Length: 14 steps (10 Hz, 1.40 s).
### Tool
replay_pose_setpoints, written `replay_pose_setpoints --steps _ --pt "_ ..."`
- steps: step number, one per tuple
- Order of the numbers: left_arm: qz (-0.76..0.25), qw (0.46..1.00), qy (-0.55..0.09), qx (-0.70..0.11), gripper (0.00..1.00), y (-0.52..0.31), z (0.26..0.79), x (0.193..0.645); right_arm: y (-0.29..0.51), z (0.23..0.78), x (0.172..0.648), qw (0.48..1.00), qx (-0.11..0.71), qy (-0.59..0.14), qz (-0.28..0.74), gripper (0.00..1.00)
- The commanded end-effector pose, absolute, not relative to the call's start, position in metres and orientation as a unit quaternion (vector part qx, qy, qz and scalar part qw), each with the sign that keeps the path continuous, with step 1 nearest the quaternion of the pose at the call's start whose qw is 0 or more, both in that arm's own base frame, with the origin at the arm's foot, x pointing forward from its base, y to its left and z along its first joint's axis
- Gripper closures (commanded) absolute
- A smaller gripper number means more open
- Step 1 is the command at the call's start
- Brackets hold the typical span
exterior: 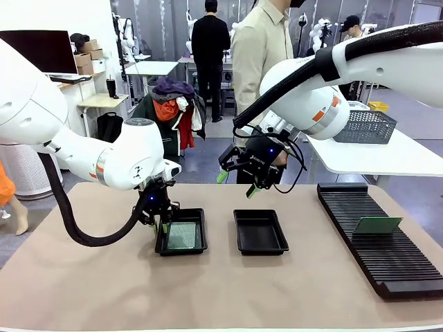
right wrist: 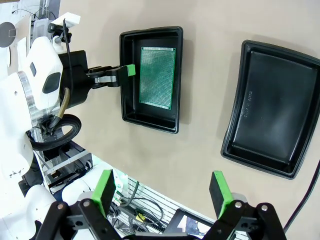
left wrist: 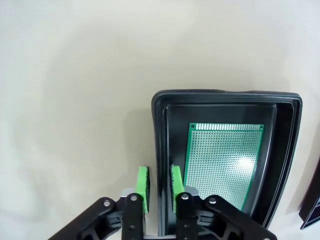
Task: Inspect and transfer BCBs to ESD trays.
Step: Pick up the ESD tray and place it on the left side of the table.
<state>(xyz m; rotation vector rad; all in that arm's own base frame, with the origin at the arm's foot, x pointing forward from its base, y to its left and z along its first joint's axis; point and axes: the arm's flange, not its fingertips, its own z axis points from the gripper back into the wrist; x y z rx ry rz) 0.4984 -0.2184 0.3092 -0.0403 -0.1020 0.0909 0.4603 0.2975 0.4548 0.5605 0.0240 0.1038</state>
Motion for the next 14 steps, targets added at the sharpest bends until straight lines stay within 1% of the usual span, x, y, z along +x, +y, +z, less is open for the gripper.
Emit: replay_pose_setpoints --steps 1,2,4,8,9,10,14 --pt "0.046 0.997 -0.063 -0.018 0.84 -0.2216 0.3056 0.5016 0.2999 0.4562 0.4620 0.963 0.267 0.012 0.042 0.00" --pt "0.045 0.997 -0.064 -0.017 0.92 -0.2213 0.3055 0.5015 0.2999 0.4562 0.4620 0.963 0.267 0.012 0.042 0.00" --pt "0.046 0.997 -0.063 -0.017 1.00 -0.2200 0.3052 0.5019 0.2999 0.4562 0.4620 0.963 0.267 0.012 0.042 0.00" --pt "0.042 0.998 -0.052 -0.020 1.00 -0.2161 0.3081 0.5024 0.2999 0.4562 0.4620 0.963 0.267 0.012 0.042 0.00" --pt "0.029 0.999 -0.034 -0.019 1.00 -0.2141 0.3132 0.5011 0.2999 0.4562 0.4620 0.963 0.267 0.012 0.042 0.00" --pt "0.045 0.997 -0.053 -0.021 1.00 -0.2178 0.3093 0.4991 0.2999 0.4562 0.4620 0.963 0.267 0.012 0.042 0.00" --pt "0.045 0.997 -0.053 -0.021 1.00 -0.2178 0.3093 0.4991 0.2999 0.4562 0.4620 0.963 0.267 0.012 0.042 0.00"
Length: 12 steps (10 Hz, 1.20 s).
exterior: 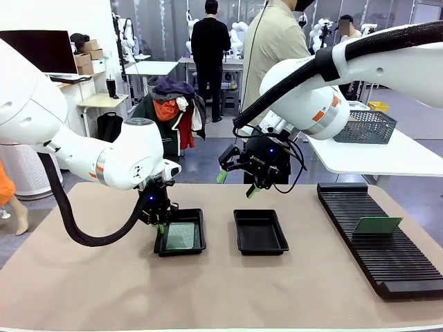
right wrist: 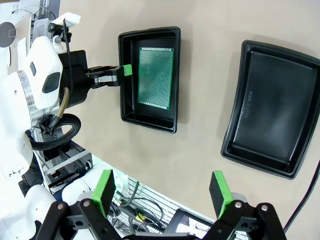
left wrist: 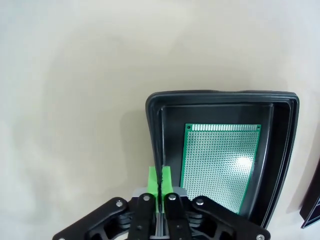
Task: Inspect and transfer BCBs to ESD trays.
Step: Pick up the ESD tray and place it on the left side of the table.
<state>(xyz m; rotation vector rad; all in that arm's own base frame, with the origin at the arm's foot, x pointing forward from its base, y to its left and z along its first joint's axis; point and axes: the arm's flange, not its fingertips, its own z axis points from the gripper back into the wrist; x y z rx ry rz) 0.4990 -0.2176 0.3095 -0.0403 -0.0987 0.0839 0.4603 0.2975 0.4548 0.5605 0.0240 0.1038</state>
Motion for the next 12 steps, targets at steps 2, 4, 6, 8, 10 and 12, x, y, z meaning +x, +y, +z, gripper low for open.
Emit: replay_pose_setpoints --steps 2,4,6,8,10,12 --pt "0.045 0.997 -0.053 -0.021 1.00 -0.218 0.309 0.499 0.300 0.456 0.462 0.963 0.267 0.012 0.042 0.00" --pt "0.037 0.997 -0.051 -0.045 0.97 -0.206 0.309 0.499 0.300 0.456 0.462 0.963 0.267 0.012 0.042 0.00" --pt "0.031 0.994 -0.053 -0.090 0.97 -0.185 0.306 0.502 0.300 0.456 0.462 0.963 0.267 0.012 0.042 0.00" --pt "0.013 0.991 -0.053 -0.124 0.97 -0.169 0.306 0.505 0.300 0.456 0.462 0.963 0.267 0.012 0.042 0.00" --pt "0.004 0.987 -0.061 -0.149 0.97 -0.150 0.311 0.505 0.300 0.456 0.462 0.963 0.267 0.012 0.042 0.00" --pt "-0.002 0.982 -0.073 -0.173 0.97 -0.127 0.324 0.499 0.300 0.456 0.462 0.963 0.267 0.012 0.042 0.00"
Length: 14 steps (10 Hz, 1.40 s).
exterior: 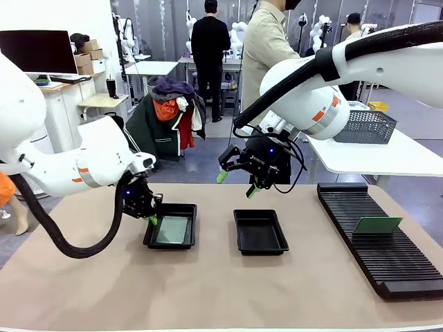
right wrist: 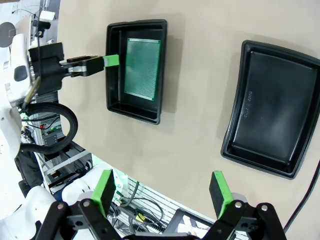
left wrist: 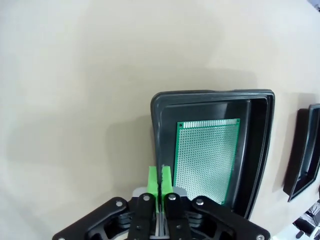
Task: Inspect and transfer BCBs to ESD trays.
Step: Pick up the ESD tray and place it on the left side of the table.
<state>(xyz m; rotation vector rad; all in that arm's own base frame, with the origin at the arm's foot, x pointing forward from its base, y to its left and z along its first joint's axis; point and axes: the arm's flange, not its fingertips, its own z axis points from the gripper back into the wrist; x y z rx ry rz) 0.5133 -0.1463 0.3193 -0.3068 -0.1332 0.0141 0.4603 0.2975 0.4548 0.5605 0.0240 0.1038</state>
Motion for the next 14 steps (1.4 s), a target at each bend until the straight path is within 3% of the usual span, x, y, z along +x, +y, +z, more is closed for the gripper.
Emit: replay_pose_setpoints --steps 1,8,14 --pt "-0.006 0.982 -0.072 -0.176 0.97 -0.113 0.332 0.496 0.300 0.456 0.462 0.963 0.267 0.012 0.042 0.00" --pt "0.003 0.981 -0.071 -0.178 0.97 0.022 0.352 0.491 0.300 0.456 0.462 0.963 0.267 0.012 0.042 0.00" --pt "0.017 0.980 -0.053 -0.190 0.97 0.092 0.335 0.502 0.300 0.456 0.462 0.963 0.267 0.012 0.042 0.00"
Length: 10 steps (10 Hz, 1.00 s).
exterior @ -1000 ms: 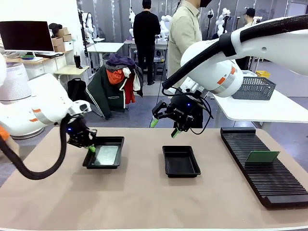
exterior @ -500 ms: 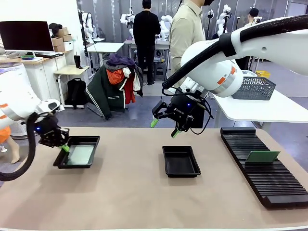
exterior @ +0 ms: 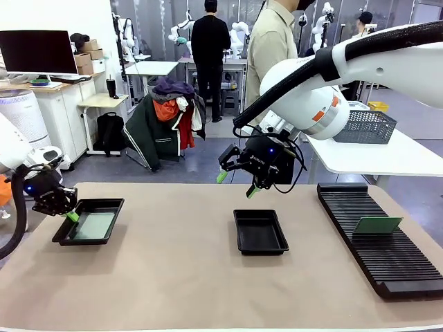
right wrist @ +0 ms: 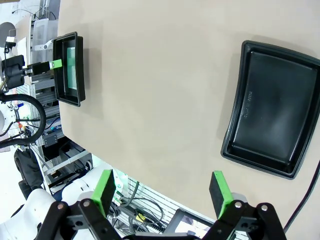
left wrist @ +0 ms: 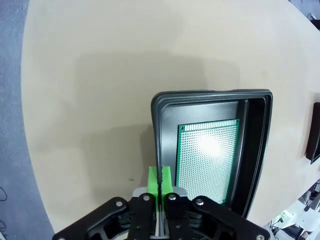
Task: Inspect and transfer BCBs to ESD trays.
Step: Pick up the ESD tray and place it on the left side of the table.
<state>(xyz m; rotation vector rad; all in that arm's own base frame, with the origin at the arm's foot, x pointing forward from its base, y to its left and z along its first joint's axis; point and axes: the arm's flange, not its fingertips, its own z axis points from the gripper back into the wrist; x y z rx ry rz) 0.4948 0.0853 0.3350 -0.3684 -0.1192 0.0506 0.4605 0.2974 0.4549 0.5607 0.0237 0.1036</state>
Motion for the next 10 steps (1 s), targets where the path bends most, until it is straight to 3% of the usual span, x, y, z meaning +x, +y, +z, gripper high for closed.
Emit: replay_pose_setpoints --steps 1,10 --pt "0.016 0.983 -0.047 -0.175 0.97 0.092 0.329 0.506 0.300 0.456 0.462 0.963 0.267 0.012 0.042 0.00" --pt "0.025 0.984 -0.039 -0.173 0.97 0.089 0.303 0.513 0.300 0.456 0.462 0.963 0.267 0.012 0.042 0.00"
